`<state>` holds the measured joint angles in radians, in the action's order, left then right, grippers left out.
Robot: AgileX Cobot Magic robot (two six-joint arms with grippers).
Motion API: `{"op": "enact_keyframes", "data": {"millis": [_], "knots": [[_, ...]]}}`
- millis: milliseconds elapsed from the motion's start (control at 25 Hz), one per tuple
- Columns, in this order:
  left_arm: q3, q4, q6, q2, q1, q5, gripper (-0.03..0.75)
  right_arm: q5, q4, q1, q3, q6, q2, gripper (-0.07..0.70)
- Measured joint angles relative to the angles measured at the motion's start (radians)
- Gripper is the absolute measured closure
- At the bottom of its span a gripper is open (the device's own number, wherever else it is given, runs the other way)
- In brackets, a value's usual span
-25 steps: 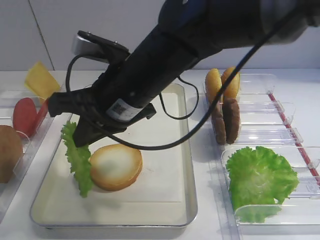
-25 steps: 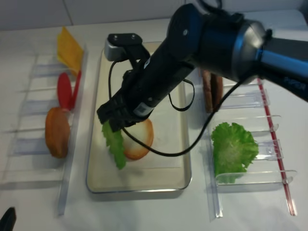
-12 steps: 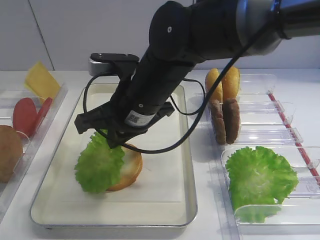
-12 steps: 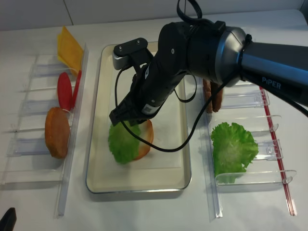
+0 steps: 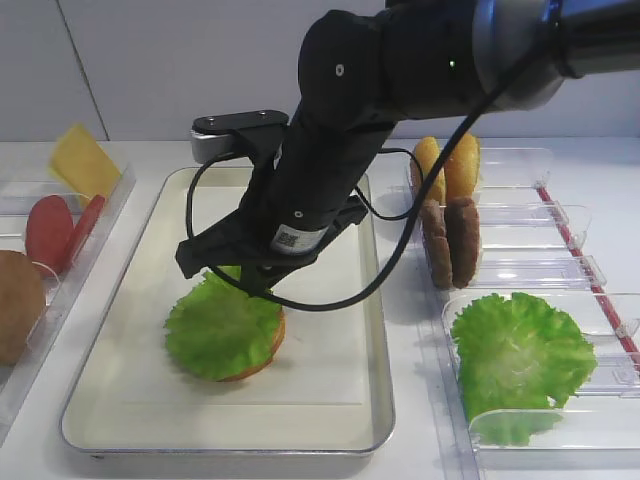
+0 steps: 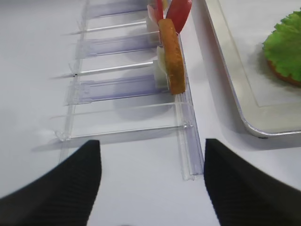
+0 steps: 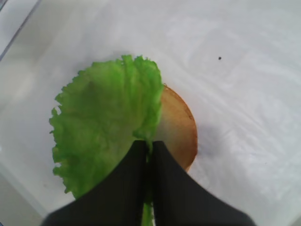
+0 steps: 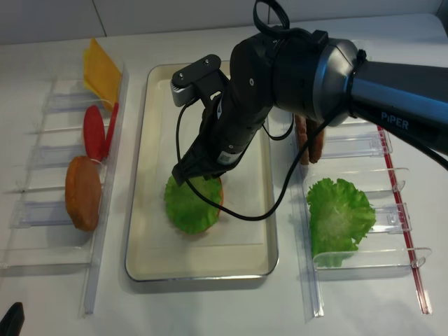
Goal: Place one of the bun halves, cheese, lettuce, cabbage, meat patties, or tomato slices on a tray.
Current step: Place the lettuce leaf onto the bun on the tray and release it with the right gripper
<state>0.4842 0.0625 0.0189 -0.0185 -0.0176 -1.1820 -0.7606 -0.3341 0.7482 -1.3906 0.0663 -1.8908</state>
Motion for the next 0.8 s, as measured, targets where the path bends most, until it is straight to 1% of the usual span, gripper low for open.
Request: {"op": "enact_keyframes", "data": {"millis": [80,120,160,200,320,360,400,440,520,800], "knots": [[0.000,0.000,0.000,0.000,0.000,0.000,0.260,0.000,-0.012,0.000,0.000,0.010,0.000,0.565],[-0.002,0.000,0.000,0.000,0.000,0.000,0.260,-0.002,-0.019,0.000,0.000,0.020,0.000,0.542],[-0.002,0.000,0.000,0.000,0.000,0.000,0.260,-0.002,-0.024,0.000,0.000,0.024,0.000,0.496],[-0.002,0.000,0.000,0.000,0.000,0.000,0.260,-0.002,-0.028,0.000,0.000,0.026,0.000,0.421],[-0.002,0.000,0.000,0.000,0.000,0.000,0.260,0.000,-0.022,0.000,0.000,0.027,0.000,0.107],[-0.002,0.000,0.000,0.000,0.000,0.000,0.260,0.001,-0.009,0.000,0.000,0.027,0.000,0.039],[-0.002,0.000,0.000,0.000,0.000,0.000,0.260,0.001,0.006,0.000,0.000,0.027,0.000,0.004],[-0.002,0.000,0.000,0.000,0.000,0.000,0.260,0.001,0.019,0.000,0.000,0.027,0.000,-0.022],[-0.002,0.000,0.000,0.000,0.000,0.000,0.260,-0.003,0.045,0.000,0.000,0.027,0.000,-0.046],[-0.002,0.000,0.000,0.000,0.000,0.000,0.260,-0.044,0.105,-0.002,0.000,0.030,0.035,-0.060]]}}
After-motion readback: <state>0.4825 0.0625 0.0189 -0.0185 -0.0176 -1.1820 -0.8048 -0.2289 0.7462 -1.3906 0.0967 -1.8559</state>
